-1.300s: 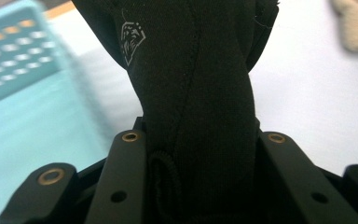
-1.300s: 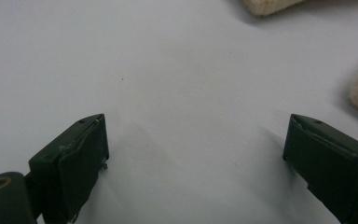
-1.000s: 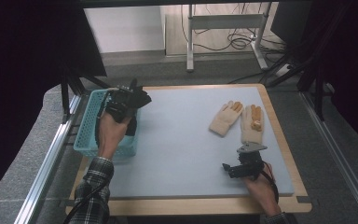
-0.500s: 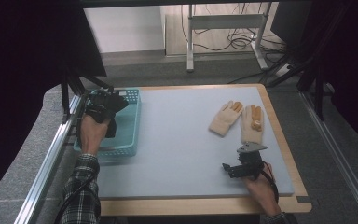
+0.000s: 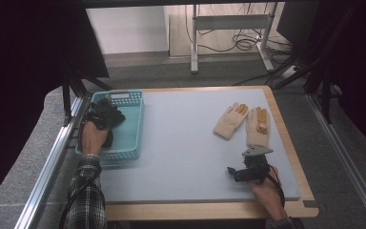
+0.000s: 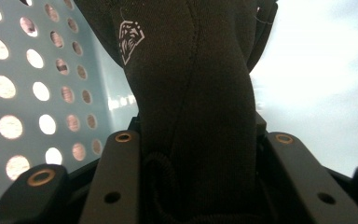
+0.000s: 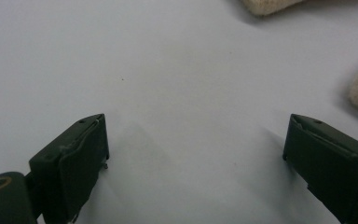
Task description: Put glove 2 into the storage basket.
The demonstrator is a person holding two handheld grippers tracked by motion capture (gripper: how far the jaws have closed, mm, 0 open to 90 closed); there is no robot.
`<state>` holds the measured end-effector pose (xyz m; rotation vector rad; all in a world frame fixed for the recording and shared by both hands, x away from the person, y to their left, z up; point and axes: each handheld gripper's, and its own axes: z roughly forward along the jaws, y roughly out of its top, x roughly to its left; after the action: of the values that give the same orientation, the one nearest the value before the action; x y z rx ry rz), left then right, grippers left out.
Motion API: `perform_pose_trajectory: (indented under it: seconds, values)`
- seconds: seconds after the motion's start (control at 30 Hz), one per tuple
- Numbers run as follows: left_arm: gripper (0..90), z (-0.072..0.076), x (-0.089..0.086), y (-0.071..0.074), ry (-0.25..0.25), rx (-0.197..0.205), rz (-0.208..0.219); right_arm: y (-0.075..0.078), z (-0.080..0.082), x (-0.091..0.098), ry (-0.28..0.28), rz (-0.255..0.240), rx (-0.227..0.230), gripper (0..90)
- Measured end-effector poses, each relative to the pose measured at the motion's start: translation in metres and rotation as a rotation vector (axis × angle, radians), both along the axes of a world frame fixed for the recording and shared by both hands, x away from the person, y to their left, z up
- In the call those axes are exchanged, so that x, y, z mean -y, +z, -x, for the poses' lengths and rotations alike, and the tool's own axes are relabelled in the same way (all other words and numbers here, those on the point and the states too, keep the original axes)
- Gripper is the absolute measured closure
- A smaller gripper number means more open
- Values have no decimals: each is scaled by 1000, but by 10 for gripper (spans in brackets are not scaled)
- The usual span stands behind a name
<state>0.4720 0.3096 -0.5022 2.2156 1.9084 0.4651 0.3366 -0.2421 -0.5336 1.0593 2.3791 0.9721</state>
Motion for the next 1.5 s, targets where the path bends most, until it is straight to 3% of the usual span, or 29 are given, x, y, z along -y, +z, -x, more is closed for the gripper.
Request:
perform_pose_trajectory:
  seconds: [0.1, 0.17, 0.23, 0.4, 0.47, 0.57, 0.67, 0.73, 0.8, 0.87, 0.97, 1.07, 1.2, 1.33, 1.5]
  values:
    - [573, -3, -3, -5, 0, -29, -7, 0, 0, 0, 0, 0, 0, 62]
    - [468, -3, -3, -9, -4, -47, -62, 0, 0, 0, 0, 0, 0, 63]
    - [336, -2, -4, -10, -7, -37, -102, 0, 0, 0, 0, 0, 0, 63]
    - [153, 3, -6, 0, -18, -30, -35, 0, 0, 0, 0, 0, 0, 63]
    - [104, 7, -5, 9, -19, 2, -24, 0, 0, 0, 0, 0, 0, 63]
    - [100, 12, -6, 27, -20, 49, 31, 0, 0, 0, 0, 1, 0, 63]
    - [140, 17, -3, 41, -34, 100, 70, 0, 0, 0, 0, 1, 0, 63]
    - [262, 20, 3, 43, -71, 113, 103, 0, 0, 0, 0, 1, 0, 63]
    - [449, 21, 7, 41, -90, 112, 120, 0, 0, 0, -2, 0, -2, 62]
    - [588, 18, 19, 29, -130, 70, 168, 0, 0, 0, 0, 1, 0, 63]
    - [702, 11, 29, 11, -150, -6, 160, 0, 0, 0, -1, 0, -1, 63]
    - [742, 4, 29, 0, -124, -61, 99, 0, 0, 0, 0, 1, 0, 63]
    - [781, 1, 16, -2, -70, -65, 84, 0, 0, 0, -2, 0, -1, 63]
    - [774, 3, 12, -1, -69, -56, 103, 0, 0, 0, 0, 0, 0, 63]
    - [582, 5, 19, 6, -106, -8, 168, 0, 0, 0, 0, 1, 0, 63]
